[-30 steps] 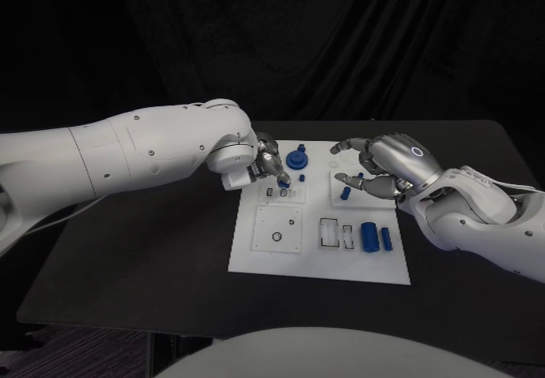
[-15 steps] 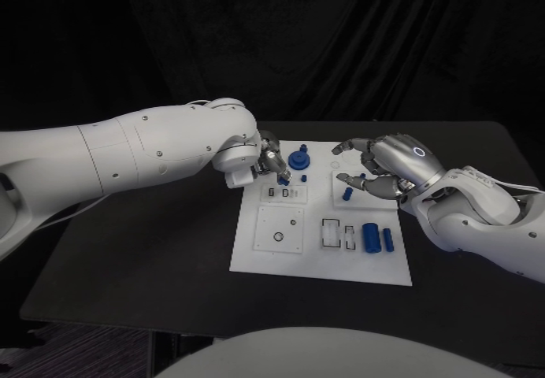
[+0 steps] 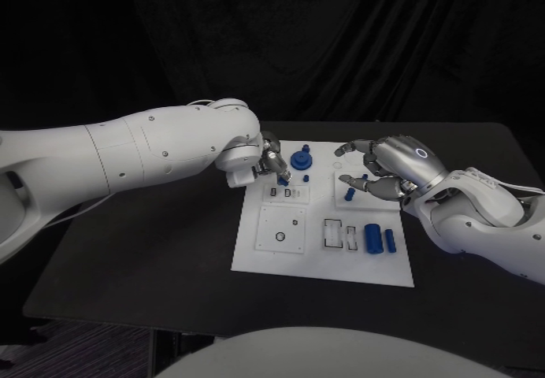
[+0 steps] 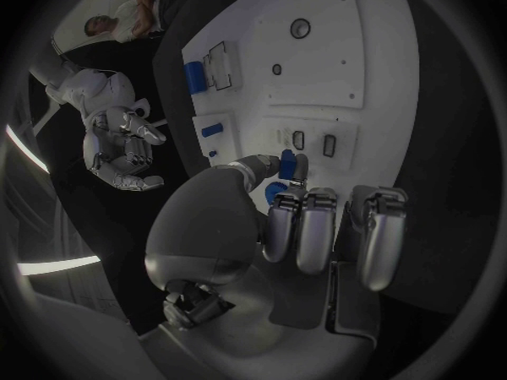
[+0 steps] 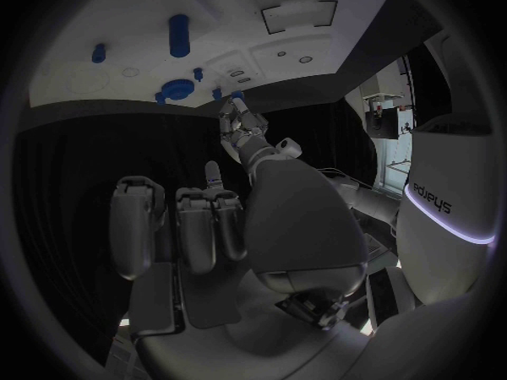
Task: Assemble the parts on the task board
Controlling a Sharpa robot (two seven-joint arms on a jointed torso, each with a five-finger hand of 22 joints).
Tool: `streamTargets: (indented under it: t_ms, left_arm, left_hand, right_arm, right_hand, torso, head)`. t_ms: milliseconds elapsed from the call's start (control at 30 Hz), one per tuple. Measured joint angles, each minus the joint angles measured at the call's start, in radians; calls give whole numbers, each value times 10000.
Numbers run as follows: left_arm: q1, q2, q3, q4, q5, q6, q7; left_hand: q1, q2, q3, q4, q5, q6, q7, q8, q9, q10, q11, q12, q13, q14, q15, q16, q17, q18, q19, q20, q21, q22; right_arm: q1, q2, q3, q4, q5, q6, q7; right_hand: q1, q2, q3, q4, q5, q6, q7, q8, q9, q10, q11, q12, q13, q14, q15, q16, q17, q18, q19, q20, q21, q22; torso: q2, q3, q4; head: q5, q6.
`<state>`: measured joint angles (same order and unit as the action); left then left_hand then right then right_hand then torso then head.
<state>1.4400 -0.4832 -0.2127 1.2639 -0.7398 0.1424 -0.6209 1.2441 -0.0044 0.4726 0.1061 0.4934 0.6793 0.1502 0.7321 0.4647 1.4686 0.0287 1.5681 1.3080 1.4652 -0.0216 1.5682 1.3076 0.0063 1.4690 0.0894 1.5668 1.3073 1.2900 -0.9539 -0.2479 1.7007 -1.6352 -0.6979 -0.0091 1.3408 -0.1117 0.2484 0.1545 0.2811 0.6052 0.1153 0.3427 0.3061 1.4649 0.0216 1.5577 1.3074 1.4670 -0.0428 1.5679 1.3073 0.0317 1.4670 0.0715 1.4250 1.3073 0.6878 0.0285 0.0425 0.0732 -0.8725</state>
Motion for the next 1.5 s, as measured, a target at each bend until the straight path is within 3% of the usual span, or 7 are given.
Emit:
streamTargets:
  t_ms: [733,1500]
  left_arm:
    - [-341,53,0,-65,-31,-145,1]
    - [-538,125,0,-216,-39,-247,21]
  left_hand:
    - [-39,45,-1,-1,-9,1,1,-6,0,0,2,0,0,0,1,0,-1,0,0,1,0,0]
    - [-263,263,-2,-2,-68,1,1,-121,275,0,3,0,0,0,2,0,-2,0,0,2,0,0]
  right_arm:
    - [1,27,0,8,0,212,-79]
    - [1,31,0,4,0,546,-92]
  right_hand:
    - [0,0,28,28,0,0,0,0,-89,0,0,-156,-1,0,0,-49,0,0,0,0,-80,0]
    - [0,0,55,55,0,73,1,0,-166,0,0,-291,7,0,0,-114,0,0,0,0,-117,6]
  torso:
    - [10,-12,-3]
    - [0,-3,-19]
  head:
    - [65,0]
    - [51,0]
